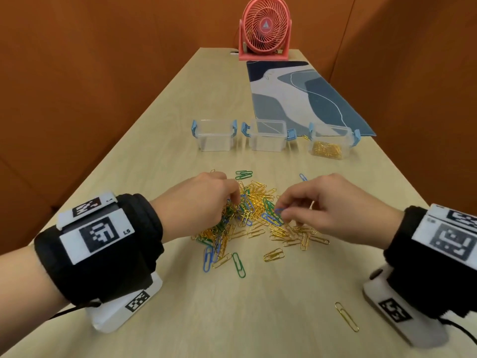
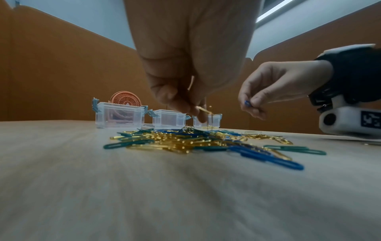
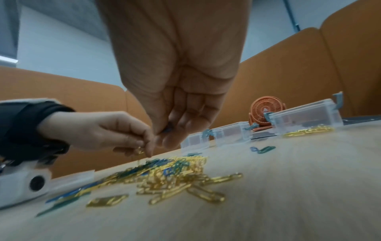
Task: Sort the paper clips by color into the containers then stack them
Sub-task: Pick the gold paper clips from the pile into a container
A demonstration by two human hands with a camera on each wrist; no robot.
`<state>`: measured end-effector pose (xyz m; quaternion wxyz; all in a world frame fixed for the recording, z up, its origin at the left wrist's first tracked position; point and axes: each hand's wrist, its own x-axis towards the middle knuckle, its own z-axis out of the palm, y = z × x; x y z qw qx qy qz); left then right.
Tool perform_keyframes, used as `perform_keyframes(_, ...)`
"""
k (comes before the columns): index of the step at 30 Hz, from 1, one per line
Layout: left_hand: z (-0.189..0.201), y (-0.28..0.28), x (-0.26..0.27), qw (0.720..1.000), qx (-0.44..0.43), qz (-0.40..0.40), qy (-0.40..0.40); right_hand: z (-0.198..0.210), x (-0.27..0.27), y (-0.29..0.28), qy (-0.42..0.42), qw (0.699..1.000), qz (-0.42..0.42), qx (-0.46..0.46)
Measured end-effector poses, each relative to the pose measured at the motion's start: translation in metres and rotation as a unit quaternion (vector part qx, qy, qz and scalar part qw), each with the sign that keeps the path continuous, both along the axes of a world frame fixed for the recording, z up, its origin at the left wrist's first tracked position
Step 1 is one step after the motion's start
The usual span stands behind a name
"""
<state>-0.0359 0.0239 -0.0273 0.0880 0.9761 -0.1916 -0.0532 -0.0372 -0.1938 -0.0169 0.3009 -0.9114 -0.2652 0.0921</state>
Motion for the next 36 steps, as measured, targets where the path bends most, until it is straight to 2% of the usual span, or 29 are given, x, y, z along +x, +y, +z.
perform_keyframes(5,0.001,-0.006,-0.004,0.997,-0.044,-0.050,0.041,0.004,0.014,-0.009,0.058,0.996,-0.059,0.043)
perform_keyframes(10,-0.001,-0.002,-0.001,0.998,-0.037,-0.040,0.012,0.006,0.032,-0.019,-0.004,0.992,-0.123,-0.018)
perform_keyframes(12,-0.001,-0.002,-0.001,0.999,-0.021,-0.043,0.024,0.006,0.036,-0.021,-0.042,0.988,-0.135,-0.062)
perform_keyframes(15,-0.001,-0.005,-0.002,0.998,-0.010,-0.054,0.035,0.005,0.034,-0.017,-0.075,0.987,-0.107,-0.093)
perform_keyframes(17,0.000,-0.006,-0.001,0.998,-0.025,-0.048,0.032,0.005,0.027,-0.008,-0.056,0.993,-0.059,-0.091)
perform_keyframes(21,-0.001,-0.007,0.000,0.998,-0.023,-0.044,0.030,0.001,0.019,0.013,-0.023,0.989,0.021,-0.146)
perform_keyframes(24,0.000,-0.007,-0.001,0.999,-0.034,-0.028,0.007,-0.003,0.021,0.021,-0.030,0.985,0.015,-0.167)
perform_keyframes(27,0.000,-0.006,-0.001,0.998,-0.054,-0.024,-0.018,-0.007,0.023,0.023,-0.024,0.989,-0.003,-0.145)
perform_keyframes(36,-0.002,-0.005,0.001,0.998,-0.053,-0.031,-0.010,-0.003,0.027,0.017,-0.029,0.996,-0.048,-0.071)
